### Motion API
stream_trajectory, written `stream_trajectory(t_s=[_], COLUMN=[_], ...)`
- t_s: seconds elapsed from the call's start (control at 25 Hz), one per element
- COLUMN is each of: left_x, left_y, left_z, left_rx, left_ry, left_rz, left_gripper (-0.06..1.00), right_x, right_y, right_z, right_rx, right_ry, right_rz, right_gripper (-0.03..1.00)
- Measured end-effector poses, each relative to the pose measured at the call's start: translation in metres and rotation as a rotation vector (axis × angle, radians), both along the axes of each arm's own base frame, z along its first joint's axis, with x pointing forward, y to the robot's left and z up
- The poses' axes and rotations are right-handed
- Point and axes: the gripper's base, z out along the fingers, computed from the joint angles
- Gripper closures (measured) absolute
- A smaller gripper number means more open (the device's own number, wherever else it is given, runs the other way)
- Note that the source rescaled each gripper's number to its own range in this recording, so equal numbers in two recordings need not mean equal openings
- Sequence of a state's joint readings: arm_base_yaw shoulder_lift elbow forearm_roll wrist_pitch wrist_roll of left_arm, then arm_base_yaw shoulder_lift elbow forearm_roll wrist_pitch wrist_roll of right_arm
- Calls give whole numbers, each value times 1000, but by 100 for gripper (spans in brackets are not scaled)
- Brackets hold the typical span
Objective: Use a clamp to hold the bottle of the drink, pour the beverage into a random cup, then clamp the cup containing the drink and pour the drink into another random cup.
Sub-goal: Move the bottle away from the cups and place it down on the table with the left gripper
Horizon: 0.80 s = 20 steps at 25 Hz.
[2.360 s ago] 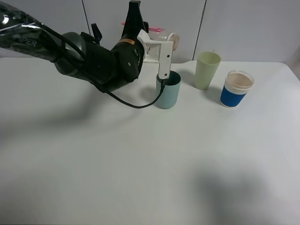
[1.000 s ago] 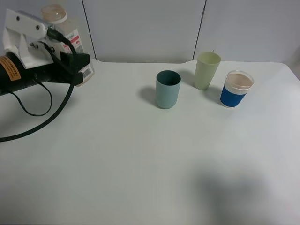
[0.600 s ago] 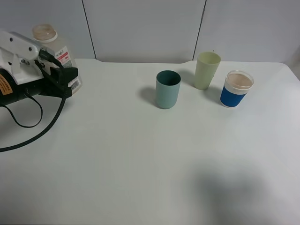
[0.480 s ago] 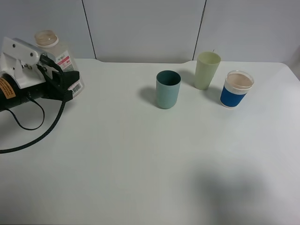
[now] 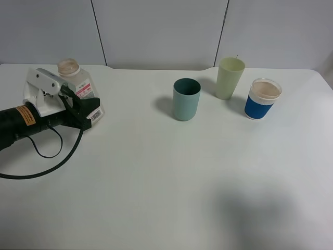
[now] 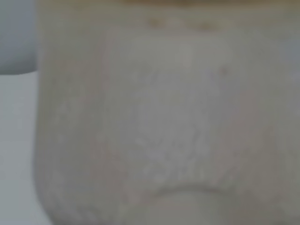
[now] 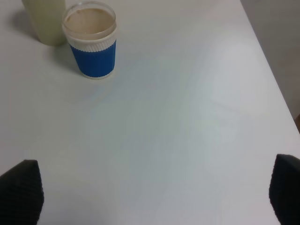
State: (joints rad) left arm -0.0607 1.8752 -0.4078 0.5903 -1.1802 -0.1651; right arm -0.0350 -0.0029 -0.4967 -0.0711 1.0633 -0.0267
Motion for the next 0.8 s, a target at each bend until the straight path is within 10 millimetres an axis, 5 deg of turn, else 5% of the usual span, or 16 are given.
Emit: stream_trajectory(t_s=[0.8], left_x=[29], left_y=[-4], left_z=[-37], left_rx=[12], left_ry=[42], left_rz=[-30], left_gripper=[91], right_x=[0], right_y=[0], right_z=[0], right_rx=[0], right_ry=[0], right_rz=[0], right_gripper=[9])
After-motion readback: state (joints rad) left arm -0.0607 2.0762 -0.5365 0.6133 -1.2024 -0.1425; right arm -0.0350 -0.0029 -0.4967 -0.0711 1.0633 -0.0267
